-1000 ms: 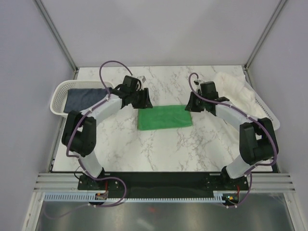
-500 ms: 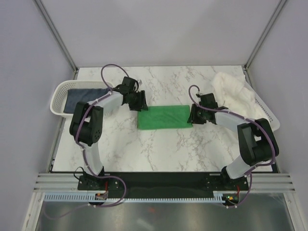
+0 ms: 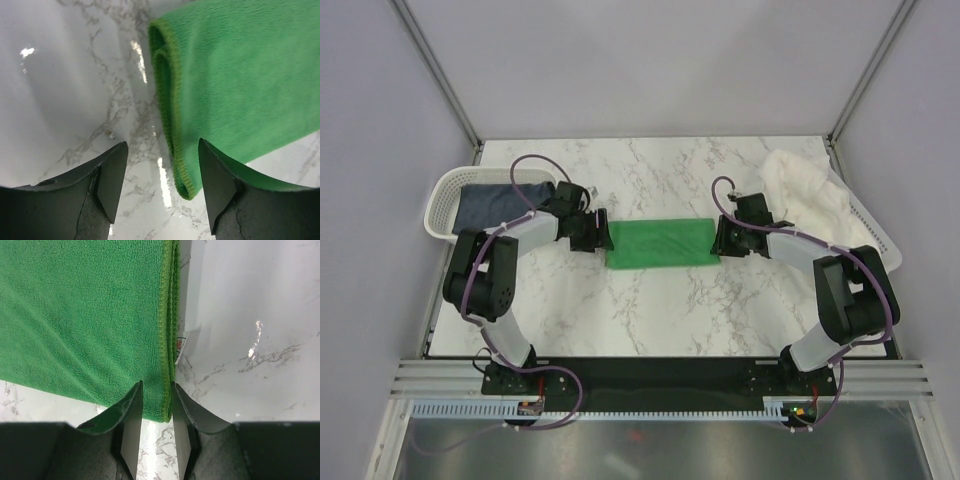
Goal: Fold and stack the towels
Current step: Neatly place the folded towel into the bin
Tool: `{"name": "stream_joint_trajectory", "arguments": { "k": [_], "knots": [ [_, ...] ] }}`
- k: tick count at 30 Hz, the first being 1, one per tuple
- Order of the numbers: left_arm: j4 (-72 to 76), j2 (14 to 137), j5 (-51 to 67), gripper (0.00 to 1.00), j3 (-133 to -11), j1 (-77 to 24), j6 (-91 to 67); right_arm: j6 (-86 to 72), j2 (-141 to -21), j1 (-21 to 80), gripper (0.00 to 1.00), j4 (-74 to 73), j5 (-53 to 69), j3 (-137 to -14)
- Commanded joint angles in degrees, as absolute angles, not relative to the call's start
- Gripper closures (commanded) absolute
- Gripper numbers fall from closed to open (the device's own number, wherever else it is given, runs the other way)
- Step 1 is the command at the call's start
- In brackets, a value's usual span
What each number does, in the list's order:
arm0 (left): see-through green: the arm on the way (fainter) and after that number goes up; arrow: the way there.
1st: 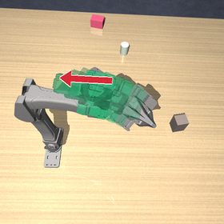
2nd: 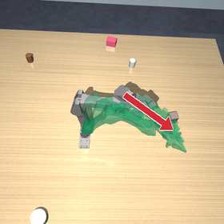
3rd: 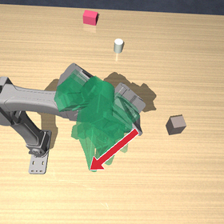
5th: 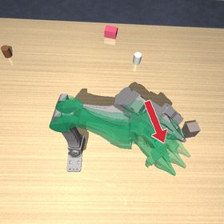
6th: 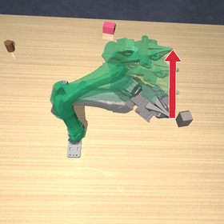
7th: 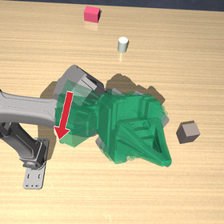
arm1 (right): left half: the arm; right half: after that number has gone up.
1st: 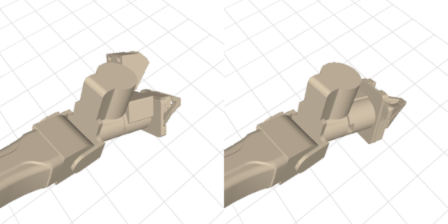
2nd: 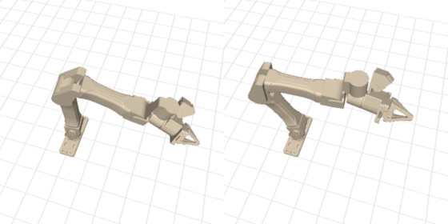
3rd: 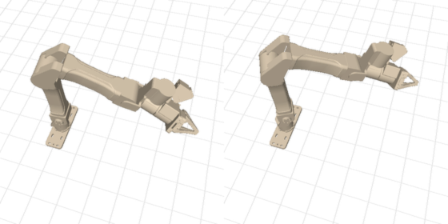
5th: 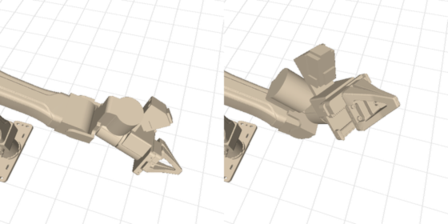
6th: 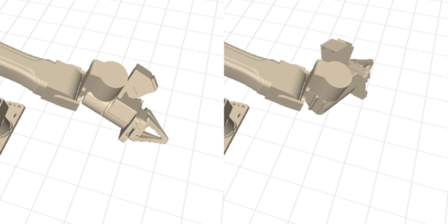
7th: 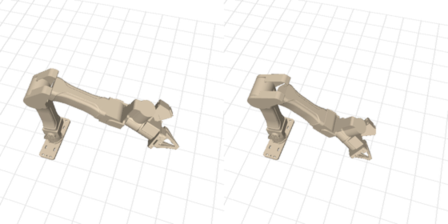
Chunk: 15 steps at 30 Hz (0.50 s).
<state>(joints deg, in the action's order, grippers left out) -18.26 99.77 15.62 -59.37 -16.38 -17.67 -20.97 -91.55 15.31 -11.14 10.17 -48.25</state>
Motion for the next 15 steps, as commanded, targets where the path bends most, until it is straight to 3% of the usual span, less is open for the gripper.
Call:
{"name": "stream_joint_trajectory", "arguments": {
  "k": [1, 7, 8, 9, 10, 12, 15],
  "knots": [
    [-14.1, 101.4, 19.3, 0.32, -59.1, -15.7, -16.5, -20.3, -89.1, 15.2, 0.63, -9.5, 10.4, -48.8],
    [-12.0, 105.3, 22.9, 0.35, -58.2, -15.8, -17.8, -21.4, -85.7, 15.2, 0.57, -9.5, 10.8, -48.9],
    [-11.2, 105.7, 24.5, 0.36, -58.1, -15.8, -18.1, -21.8, -84.3, 15.3, 0.53, -9.4, 11.4, -49.0],
    [-10.9, 106.3, 25.3, 0.37, -58.3, -16.0, -18.9, -22.3, -83.5, 15.3, 0.37, -9.8, 11.6, -49.7],
    [-11.0, 107.4, 25.8, 0.39, -58.7, -16.5, -19.2, -23.0, -81.6, 15.3, 0.29, -9.8, 11.4, -50.0],
    [-11.0, 108.3, 26.3, 0.39, -59.1, -17.2, -20.0, -23.7, -79.5, 15.2, 0.19, -10.5, 10.6, -51.1],
    [-11.2, 108.9, 24.9, 0.49, -58.7, -18.2, -21.5, -24.2, -75.8, 15.2, 0.17, -11.9, 9.8, -52.6]
  ]
}}
